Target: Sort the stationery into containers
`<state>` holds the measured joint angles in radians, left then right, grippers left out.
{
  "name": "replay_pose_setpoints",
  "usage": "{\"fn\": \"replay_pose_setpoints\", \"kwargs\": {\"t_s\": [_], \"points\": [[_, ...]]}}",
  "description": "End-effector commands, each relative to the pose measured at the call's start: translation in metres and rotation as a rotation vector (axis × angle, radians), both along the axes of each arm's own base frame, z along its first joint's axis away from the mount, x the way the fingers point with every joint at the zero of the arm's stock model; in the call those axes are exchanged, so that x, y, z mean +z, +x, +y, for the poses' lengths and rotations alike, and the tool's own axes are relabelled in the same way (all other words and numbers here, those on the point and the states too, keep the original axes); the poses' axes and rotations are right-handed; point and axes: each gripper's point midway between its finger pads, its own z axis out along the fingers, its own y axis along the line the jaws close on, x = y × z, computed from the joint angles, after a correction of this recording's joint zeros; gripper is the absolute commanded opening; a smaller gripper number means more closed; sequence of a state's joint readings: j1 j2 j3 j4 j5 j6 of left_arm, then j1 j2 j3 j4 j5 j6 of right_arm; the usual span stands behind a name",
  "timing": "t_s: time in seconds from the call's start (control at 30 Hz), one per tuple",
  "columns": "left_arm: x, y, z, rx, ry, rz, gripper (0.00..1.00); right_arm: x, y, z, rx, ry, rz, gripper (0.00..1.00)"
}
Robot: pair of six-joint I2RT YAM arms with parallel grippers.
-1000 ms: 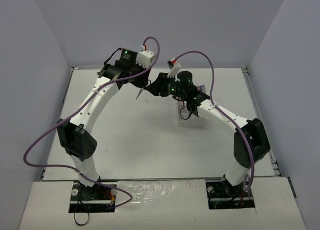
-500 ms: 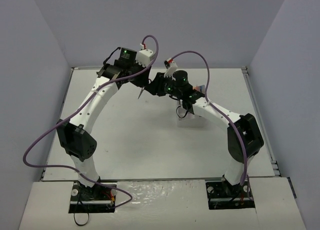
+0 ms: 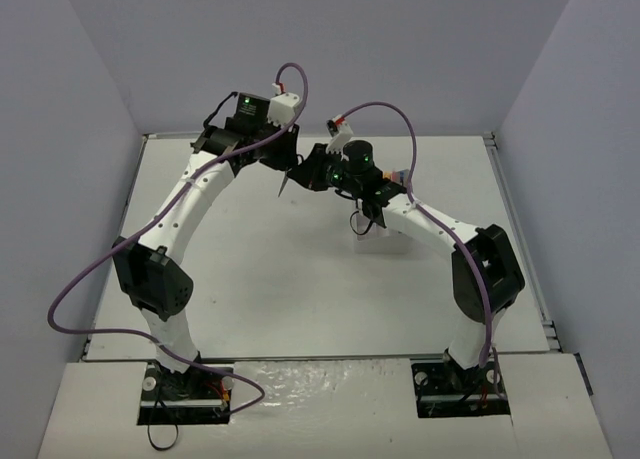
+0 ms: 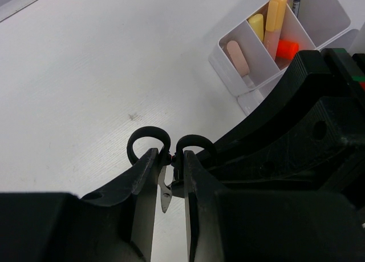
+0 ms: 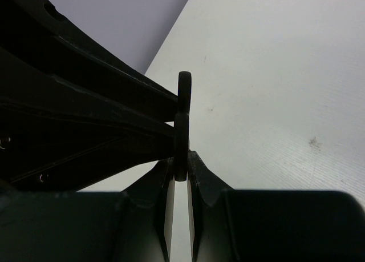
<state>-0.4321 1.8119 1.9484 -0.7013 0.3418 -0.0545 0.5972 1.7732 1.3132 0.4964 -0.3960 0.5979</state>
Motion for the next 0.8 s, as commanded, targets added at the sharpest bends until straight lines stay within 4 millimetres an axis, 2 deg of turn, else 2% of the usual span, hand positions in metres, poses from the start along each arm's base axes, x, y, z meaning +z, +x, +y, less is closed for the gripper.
{"fn": "replay_pose_setpoints", "kwargs": {"t_s": [0.0, 0.13, 0.2, 0.27, 0.3, 0.37, 0.63, 0.73, 0.77], "points": [[0.038, -0.014, -0.022, -0.059, -0.134, -0.019, 0.00, 0.062, 0.015, 0.002, -0.045, 0.100, -0.168, 0.00], [0.038, -0.015, -0.023, -0.062, -0.141, -0.012, 0.00, 0.064, 0.015, 0.001, -0.047, 0.098, -0.176, 0.00], [0.037, -0.014, -0.023, -0.060, -0.139, -0.012, 0.12, 0.064, 0.015, 0.001, -0.045, 0.095, -0.178, 0.00], [0.037, -0.014, -0.022, -0.057, -0.136, -0.014, 0.29, 0.063, 0.015, 0.001, -0.045, 0.090, -0.179, 0.00], [0.038, -0.014, -0.021, -0.053, -0.134, -0.015, 0.41, 0.061, 0.015, 0.001, -0.043, 0.086, -0.178, 0.00], [0.038, -0.013, -0.020, -0.049, -0.130, -0.017, 0.55, 0.059, 0.015, 0.000, -0.044, 0.079, -0.175, 0.00], [0.042, -0.012, -0.014, -0.033, -0.122, -0.029, 0.75, 0.054, 0.019, -0.012, -0.077, 0.058, -0.165, 0.00], [0.045, -0.009, -0.007, -0.013, -0.105, -0.043, 0.84, 0.045, 0.027, -0.031, -0.134, 0.006, -0.141, 0.00], [0.046, -0.009, -0.005, -0.007, -0.101, -0.047, 0.88, 0.048, 0.029, -0.038, -0.148, -0.002, -0.150, 0.00]]}}
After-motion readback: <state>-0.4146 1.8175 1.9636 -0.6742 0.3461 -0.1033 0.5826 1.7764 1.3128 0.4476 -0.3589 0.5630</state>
